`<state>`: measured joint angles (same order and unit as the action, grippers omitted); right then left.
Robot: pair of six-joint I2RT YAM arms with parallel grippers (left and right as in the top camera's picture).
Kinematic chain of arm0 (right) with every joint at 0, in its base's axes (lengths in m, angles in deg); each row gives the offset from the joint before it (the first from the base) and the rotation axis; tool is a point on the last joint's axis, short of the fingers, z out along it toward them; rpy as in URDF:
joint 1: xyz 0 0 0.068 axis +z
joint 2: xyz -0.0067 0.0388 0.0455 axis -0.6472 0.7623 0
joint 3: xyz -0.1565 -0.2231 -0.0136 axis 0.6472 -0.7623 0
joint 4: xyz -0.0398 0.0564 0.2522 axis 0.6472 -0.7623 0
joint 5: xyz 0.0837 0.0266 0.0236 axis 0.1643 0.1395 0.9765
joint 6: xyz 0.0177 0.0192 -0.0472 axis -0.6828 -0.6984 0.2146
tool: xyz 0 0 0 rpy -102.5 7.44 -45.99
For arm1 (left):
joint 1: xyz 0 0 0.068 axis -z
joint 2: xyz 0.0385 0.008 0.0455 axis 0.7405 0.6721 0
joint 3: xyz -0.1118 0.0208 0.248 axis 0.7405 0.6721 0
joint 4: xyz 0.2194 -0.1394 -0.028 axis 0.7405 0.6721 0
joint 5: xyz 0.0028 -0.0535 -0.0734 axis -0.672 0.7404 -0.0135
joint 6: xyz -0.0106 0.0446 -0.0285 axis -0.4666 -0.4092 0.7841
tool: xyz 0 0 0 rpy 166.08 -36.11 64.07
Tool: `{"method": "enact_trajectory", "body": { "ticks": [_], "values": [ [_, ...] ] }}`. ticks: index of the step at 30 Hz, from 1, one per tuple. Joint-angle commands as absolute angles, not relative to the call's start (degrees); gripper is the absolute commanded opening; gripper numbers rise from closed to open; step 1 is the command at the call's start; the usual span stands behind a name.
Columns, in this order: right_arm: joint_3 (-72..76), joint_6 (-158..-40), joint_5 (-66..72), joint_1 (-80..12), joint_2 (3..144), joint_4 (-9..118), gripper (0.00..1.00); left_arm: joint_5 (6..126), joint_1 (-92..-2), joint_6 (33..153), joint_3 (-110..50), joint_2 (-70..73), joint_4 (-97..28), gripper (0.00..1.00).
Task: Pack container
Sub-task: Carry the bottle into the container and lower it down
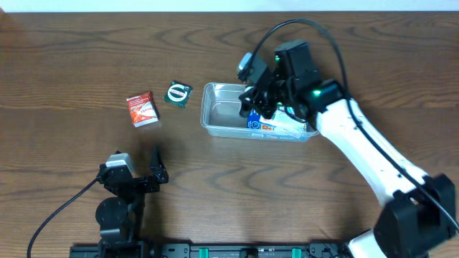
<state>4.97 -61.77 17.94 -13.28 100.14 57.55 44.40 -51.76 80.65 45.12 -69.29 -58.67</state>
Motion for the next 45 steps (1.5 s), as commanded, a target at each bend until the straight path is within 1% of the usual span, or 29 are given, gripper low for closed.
{"method": "enact_trajectory", "body": {
  "ticks": [1, 14, 30, 45],
  "values": [
    [5.3, -59.3, 18.1, -12.5, 102.1, 57.9, 0.08, 45.0, -52.0, 80.5, 46.0, -69.3, -56.7, 0.98],
    [5.3, -58.1, 17.7, -12.5, 107.9, 61.2, 0.10, 45.0, -52.0, 80.5, 46.0, -69.3, -56.7, 0.98],
    [5.2, -58.2, 17.7, -12.5, 108.1, 62.8, 0.11, 45.0, -52.0, 80.5, 46.0, -69.3, -56.7, 0.98],
    [4.3, -58.2, 17.7, -12.1, 108.4, 63.1, 0.10, 45.0, -52.0, 80.5, 46.0, -69.3, -56.7, 0.98]
  ]
}}
